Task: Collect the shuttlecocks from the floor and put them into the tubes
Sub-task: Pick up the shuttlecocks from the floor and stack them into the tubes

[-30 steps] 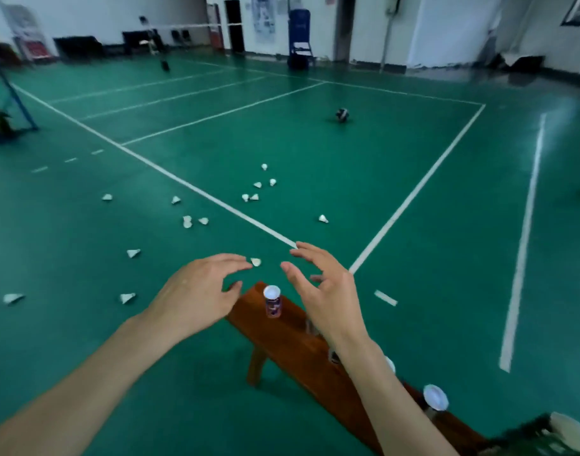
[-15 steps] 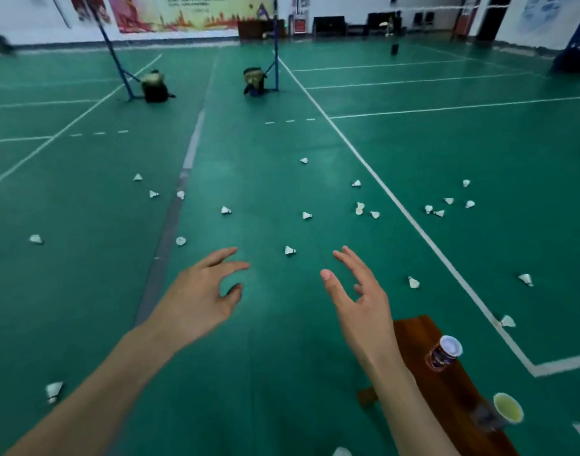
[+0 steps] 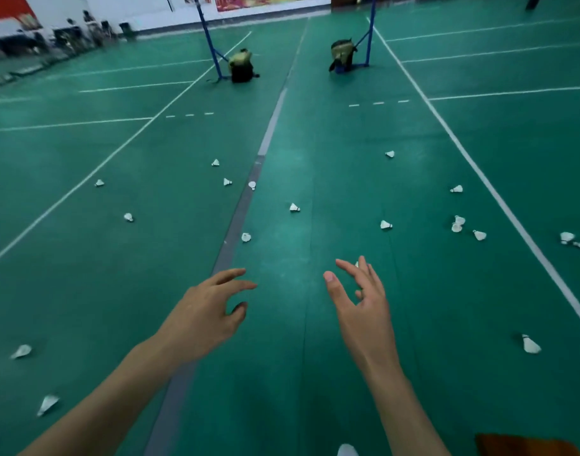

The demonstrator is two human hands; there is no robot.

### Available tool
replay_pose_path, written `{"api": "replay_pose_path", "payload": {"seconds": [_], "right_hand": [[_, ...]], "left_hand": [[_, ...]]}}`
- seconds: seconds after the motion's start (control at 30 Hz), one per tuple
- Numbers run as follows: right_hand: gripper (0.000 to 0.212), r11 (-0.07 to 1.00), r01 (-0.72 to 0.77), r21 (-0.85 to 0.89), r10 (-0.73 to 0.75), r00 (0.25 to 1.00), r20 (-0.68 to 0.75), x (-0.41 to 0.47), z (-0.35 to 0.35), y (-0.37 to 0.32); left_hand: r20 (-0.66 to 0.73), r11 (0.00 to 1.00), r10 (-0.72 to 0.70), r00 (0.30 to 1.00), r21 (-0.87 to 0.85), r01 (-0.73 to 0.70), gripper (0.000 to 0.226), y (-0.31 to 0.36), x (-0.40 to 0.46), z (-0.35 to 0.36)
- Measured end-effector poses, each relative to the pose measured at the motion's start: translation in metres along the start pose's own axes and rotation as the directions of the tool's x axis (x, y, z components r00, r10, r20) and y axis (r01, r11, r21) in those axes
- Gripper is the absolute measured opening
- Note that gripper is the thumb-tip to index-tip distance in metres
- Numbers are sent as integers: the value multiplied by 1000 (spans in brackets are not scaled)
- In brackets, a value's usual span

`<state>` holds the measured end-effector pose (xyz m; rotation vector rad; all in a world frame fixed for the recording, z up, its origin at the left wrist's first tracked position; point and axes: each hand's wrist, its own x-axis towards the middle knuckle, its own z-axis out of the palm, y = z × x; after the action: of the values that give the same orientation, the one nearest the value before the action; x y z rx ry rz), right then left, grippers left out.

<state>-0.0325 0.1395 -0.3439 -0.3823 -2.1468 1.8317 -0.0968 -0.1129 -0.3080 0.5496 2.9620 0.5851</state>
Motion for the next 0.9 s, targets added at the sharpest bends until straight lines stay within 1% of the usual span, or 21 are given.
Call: {"api": "replay_pose_path", "payload": {"seconds": [0.1, 0.13, 0.2, 0.3, 0.43, 0.5, 0.57, 0.67, 0.77, 0.83, 0.9], "right_hand": [[55, 1000, 28, -14, -27, 998, 53, 65, 33, 2], [53, 1000, 23, -18, -21, 997, 75, 89, 50, 4], [44, 1000, 0, -25, 3, 994, 106, 121, 75, 3], [33, 1000, 1, -15, 2, 984, 177, 178, 134, 4], [39, 999, 46, -18, -40, 966, 255, 238, 212, 8], [45, 996, 86, -28, -75, 959, 271, 270, 255, 7], [42, 992, 113, -48, -94, 954, 286, 299, 294, 3], [36, 991, 116, -73, -88, 948, 306, 340, 344, -11], [28, 984, 146, -105, -108, 945, 307, 385, 382, -24], [31, 984, 134, -121, -95, 955, 281, 418, 400, -29], [41, 988, 96, -123, -64, 969, 240, 450, 412, -31]], "left_hand": [[-27, 998, -59, 998, 12, 59, 34, -23, 52, -11], [-42, 996, -91, 995, 12, 92, 34, -35, 67, -17], [-63, 993, -113, 992, 13, 114, 35, -53, 85, -27], [-103, 986, -166, 981, 5, 167, 35, -100, 117, -46], [-113, 962, -271, 956, -5, 272, 37, -174, 160, -66], [-94, 958, -286, 954, 4, 288, 39, -218, 192, -75], [-84, 954, -301, 950, -10, 301, 44, -257, 223, -88], [-41, 954, -298, 954, -43, 296, 55, -304, 277, -111], [26, 965, -262, 965, -8, 263, 61, -342, 342, -131], [45, 973, -230, 972, 6, 230, 61, -365, 387, -143], [50, 981, -193, 980, -6, 193, 59, -381, 431, -151]]}}
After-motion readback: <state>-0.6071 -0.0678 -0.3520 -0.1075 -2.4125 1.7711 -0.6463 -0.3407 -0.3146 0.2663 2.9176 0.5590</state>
